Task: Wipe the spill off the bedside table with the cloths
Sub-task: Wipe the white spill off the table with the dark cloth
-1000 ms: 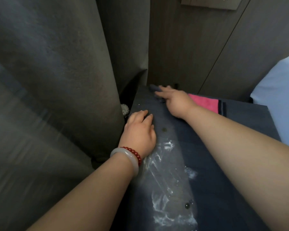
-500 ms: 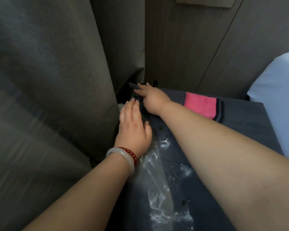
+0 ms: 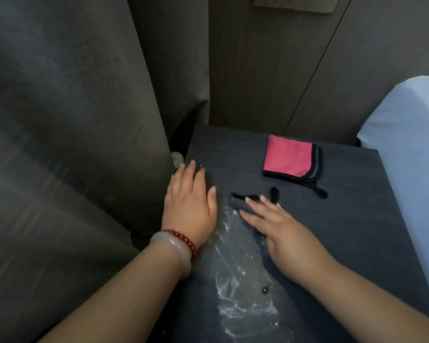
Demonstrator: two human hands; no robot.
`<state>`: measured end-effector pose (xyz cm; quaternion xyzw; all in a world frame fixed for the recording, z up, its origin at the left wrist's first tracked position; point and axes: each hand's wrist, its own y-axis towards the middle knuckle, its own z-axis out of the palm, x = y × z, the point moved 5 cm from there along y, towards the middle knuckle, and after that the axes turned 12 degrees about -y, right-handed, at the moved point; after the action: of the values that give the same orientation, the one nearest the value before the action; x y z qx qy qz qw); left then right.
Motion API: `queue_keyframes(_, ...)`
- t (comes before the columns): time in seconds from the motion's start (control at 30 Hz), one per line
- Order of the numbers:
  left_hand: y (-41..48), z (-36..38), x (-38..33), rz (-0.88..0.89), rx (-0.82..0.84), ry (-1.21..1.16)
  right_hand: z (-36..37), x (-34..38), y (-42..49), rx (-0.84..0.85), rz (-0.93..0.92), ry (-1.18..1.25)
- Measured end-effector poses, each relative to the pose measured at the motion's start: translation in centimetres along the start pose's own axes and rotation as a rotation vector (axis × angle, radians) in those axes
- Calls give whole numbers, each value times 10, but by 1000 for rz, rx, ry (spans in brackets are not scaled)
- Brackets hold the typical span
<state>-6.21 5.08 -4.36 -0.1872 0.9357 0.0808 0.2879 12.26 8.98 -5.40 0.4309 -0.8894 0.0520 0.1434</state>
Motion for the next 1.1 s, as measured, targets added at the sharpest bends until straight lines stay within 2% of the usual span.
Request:
queue_keyframes(0.1, -37, 8, 8, -10, 145, 138, 0, -3, -24, -30, 30, 25)
queue_keyframes(0.33, -53, 2, 8, 53, 157, 156, -3, -5, -5, -14, 90, -21)
queue_keyframes(0.5, -55, -1, 8, 81, 129, 103, -3, -1, 82, -5, 15, -123)
queue_keyframes(0.63, -54, 1, 6, 82, 123, 106, -3, -13, 170, -41, 139, -123)
queue_keyframes(0.77, -53, 2, 8, 94, 90, 112, 1, 8, 226, 194, 121, -48)
queue_keyframes(0.93, -53, 3, 10, 89, 88, 90, 1, 30, 160, 80, -136, 90)
queue_keyframes(1.1, -53, 1, 8, 89, 95, 97, -8, 15, 66, 56, -111, 85)
